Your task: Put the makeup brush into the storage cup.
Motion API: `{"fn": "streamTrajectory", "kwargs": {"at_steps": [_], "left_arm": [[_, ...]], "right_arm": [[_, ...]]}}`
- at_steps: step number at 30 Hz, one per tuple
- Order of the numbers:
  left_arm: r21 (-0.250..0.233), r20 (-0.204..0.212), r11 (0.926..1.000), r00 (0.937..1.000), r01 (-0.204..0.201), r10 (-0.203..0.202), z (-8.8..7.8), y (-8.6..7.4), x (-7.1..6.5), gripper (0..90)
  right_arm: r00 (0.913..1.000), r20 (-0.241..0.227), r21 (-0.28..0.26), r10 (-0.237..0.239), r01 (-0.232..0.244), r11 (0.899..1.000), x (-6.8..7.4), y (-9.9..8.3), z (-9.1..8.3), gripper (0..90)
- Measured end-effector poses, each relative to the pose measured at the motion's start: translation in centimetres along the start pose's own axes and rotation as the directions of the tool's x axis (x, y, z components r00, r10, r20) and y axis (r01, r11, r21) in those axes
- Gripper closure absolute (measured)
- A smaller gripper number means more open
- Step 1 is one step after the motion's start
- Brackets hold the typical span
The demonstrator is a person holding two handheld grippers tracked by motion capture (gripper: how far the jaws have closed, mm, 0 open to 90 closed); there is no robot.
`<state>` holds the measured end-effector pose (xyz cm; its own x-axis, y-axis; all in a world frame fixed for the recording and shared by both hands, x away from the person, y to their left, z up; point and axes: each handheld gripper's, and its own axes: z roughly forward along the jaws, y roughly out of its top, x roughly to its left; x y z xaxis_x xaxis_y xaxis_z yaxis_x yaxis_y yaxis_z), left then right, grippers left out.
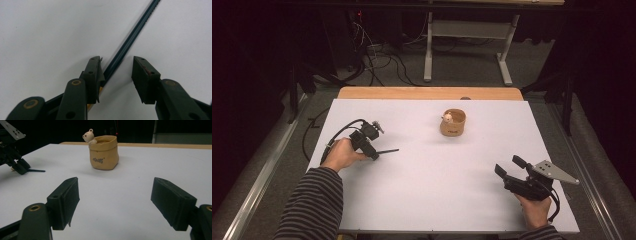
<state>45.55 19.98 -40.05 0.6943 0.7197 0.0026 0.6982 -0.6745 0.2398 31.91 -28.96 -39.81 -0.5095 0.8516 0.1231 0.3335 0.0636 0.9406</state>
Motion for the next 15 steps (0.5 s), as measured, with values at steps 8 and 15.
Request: {"fn": "streamTrajectory", "kwargs": {"at_steps": [8,15], "left_arm": [[0.001,0.013,0.9997,0.9997,-0.023,0.023,-0.02,0.08,-0.19,67.3],[-0.004,0.020,0.9995,0.9993,-0.032,0.032,-0.03,0.06,-0.22,73.8]], "right_arm": [[1.0000,0.003,0.001,0.001,-0.001,1.000,0.06,-0.01,0.00,24.7],[1.0000,0.001,-0.004,-0.007,0.007,1.000,0.10,0.01,-0.04,24.8]]}}
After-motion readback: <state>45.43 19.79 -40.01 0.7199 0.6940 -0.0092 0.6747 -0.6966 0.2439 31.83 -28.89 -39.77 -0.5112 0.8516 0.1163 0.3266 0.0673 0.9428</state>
